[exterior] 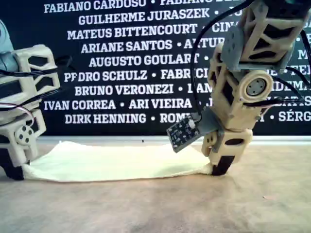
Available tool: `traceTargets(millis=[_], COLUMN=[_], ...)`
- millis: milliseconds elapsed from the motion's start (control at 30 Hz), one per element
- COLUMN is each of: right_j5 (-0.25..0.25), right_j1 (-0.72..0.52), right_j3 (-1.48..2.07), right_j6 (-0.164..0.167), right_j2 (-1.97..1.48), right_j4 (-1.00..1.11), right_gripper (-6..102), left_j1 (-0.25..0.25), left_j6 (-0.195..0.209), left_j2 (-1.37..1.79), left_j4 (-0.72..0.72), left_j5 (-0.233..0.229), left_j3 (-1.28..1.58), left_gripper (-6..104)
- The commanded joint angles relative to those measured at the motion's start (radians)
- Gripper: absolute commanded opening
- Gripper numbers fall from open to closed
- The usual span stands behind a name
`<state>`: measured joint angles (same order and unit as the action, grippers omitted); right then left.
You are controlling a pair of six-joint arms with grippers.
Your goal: Fold a cloth
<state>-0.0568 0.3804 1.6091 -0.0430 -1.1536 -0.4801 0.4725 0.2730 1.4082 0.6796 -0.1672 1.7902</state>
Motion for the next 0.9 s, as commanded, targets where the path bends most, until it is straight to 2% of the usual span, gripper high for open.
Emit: traceTargets(millis=[0,100,467,867], right_j5=[0.002,0.002,0.003,0.005], right_j1=[-0.005,-0.006,0.005,0.006], right_j3=[-0.009,0.048,0.434,0.681], right_j6=[-0.005,-0.005,-0.005,-0.005], right_j2=[-0.107,-0.19,-0.612,-0.778], right_j4=[0.017,0.017,-0.015,-0.015], right_gripper=[1,1,1,1], left_j1=[-0.009,0.005,0.008,0.009], left_j6=[-0.003,-0.005,-0.006,-0.006], left_j2=[0.029,0.054,0.403,0.433], left_j4=[-0.014,-0.008,-0.006,-0.006], left_j5=[-0.006,0.008,0.011,0.011], left_j3=[-0.037,-0.026,0.169,0.341], left_gripper=[-1,-1,-1,-1])
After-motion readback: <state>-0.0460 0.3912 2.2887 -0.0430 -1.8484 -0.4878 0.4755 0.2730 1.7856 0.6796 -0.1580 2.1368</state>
